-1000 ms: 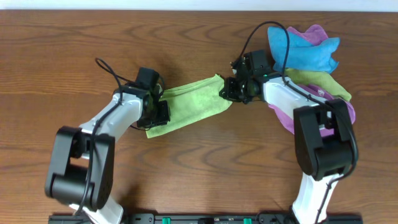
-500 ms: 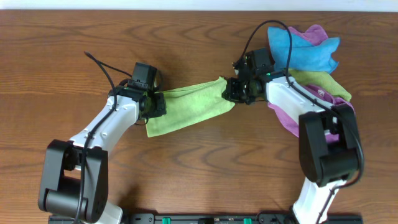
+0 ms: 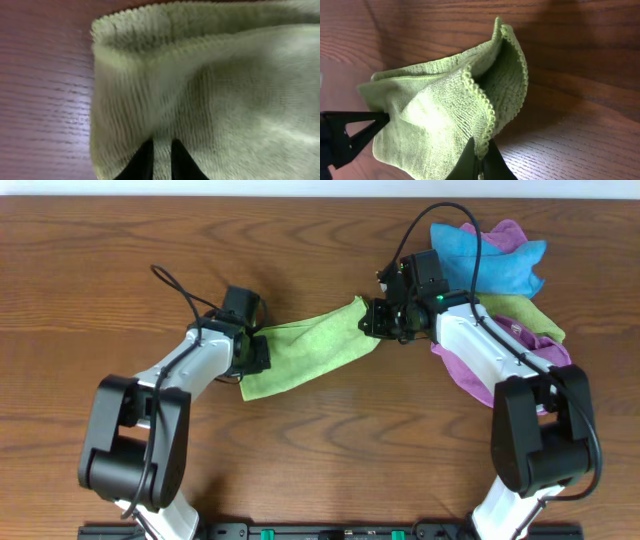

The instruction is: Fold the cloth

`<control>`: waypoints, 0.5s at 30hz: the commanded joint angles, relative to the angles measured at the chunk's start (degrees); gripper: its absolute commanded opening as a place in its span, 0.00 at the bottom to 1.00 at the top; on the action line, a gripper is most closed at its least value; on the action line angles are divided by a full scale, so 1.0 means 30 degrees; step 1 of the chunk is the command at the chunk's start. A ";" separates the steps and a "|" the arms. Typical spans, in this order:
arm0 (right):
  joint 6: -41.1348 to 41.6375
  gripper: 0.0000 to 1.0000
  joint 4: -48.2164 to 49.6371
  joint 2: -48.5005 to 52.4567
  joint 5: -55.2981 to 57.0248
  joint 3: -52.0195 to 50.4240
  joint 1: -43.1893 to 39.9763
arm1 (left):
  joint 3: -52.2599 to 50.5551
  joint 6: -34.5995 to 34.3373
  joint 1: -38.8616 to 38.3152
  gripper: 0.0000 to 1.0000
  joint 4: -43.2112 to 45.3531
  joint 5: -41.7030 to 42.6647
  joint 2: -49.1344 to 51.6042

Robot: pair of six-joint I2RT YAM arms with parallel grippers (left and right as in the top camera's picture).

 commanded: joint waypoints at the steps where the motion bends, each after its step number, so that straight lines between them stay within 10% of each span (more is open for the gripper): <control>1: -0.0335 0.01 -0.0044 -0.0306 0.0124 0.0379 0.0415 | -0.0211 -0.0175 -0.0262 0.11 0.0138 0.0138 0.1122; 15: -0.1115 0.02 0.0022 -0.1268 0.1508 0.1464 0.2951 | -0.0204 -0.0306 -0.0328 0.11 0.0546 0.1362 0.1151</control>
